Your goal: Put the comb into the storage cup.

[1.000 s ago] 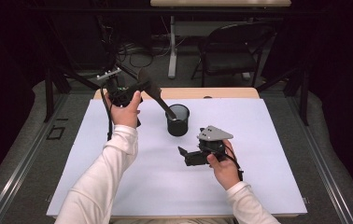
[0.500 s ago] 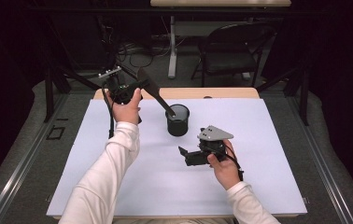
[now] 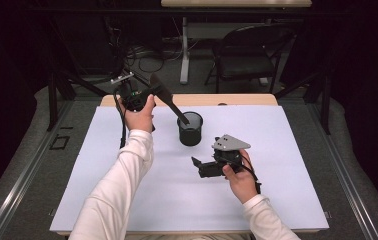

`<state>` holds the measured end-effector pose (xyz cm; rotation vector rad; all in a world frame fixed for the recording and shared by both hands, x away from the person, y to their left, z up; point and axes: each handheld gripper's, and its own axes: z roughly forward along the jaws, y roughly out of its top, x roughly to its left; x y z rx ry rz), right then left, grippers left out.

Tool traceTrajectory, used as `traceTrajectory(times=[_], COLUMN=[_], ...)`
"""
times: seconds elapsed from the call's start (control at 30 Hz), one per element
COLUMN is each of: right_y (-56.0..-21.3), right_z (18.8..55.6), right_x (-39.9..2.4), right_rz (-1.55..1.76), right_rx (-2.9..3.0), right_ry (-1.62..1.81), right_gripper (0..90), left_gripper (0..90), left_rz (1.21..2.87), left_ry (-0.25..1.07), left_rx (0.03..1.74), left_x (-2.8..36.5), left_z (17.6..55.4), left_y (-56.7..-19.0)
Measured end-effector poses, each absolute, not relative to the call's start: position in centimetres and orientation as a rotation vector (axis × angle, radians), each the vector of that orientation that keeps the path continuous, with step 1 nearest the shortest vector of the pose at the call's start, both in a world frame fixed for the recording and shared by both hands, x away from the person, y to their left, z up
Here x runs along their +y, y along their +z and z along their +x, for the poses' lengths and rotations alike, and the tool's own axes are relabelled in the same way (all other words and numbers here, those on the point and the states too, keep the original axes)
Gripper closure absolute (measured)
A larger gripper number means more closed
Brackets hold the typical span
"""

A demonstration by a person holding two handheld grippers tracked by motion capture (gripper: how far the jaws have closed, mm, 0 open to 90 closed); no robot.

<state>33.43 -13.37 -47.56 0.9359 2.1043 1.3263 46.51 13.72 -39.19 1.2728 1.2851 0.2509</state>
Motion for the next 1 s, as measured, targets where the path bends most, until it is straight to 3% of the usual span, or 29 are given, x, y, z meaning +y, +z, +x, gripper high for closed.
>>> traceTrajectory(times=[1.0], right_y=[-47.5], right_z=[33.4], right_x=[-13.5], right_rz=[0.933], right_rx=[2.1], right_ry=[1.325], right_gripper=[0.1], left_gripper=[84.0], left_rz=[1.337], left_ry=[0.232], left_rx=[1.291], left_x=[11.1], left_z=[47.7], left_y=[-41.4])
